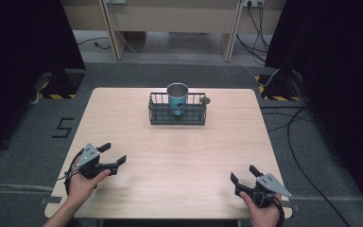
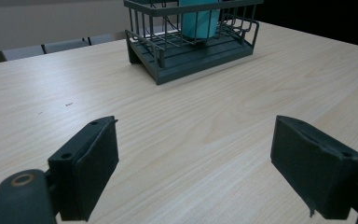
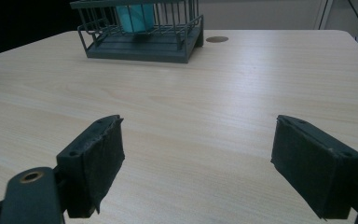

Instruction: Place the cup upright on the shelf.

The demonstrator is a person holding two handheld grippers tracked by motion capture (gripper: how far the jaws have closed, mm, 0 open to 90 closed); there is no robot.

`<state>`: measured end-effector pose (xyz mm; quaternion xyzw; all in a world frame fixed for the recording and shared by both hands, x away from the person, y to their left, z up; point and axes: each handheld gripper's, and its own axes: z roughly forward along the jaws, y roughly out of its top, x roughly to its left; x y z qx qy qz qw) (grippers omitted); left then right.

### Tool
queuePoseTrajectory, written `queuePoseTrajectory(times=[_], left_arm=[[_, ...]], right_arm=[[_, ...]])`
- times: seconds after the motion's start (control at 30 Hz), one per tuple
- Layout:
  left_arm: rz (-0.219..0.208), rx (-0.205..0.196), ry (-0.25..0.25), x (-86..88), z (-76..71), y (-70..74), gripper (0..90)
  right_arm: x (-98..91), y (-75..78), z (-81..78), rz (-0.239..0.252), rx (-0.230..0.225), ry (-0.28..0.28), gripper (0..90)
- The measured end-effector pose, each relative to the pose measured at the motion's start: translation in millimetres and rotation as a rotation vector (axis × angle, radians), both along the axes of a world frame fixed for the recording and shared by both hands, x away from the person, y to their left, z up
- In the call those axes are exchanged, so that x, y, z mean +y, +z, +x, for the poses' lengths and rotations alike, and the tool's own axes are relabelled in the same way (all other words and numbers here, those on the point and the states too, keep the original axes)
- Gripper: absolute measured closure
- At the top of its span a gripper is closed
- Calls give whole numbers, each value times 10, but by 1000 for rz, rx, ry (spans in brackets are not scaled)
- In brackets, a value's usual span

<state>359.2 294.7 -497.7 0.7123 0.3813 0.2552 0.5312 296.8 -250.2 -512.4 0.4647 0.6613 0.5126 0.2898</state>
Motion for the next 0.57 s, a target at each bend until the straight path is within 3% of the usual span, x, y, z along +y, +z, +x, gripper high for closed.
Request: queuePoseTrajectory(times=[0.17,0.37,0.57], left_arm=[[-1,17,5,15,-46,-86,144],[16,-20,6,32,-52,-54,144],[9,-13,4,63,-43,-68,145]], right_arm=[[3,0,2,-2,2,4,175],[5,0,4,-10,0,11,175],[4,0,6,-3,4,7,170]])
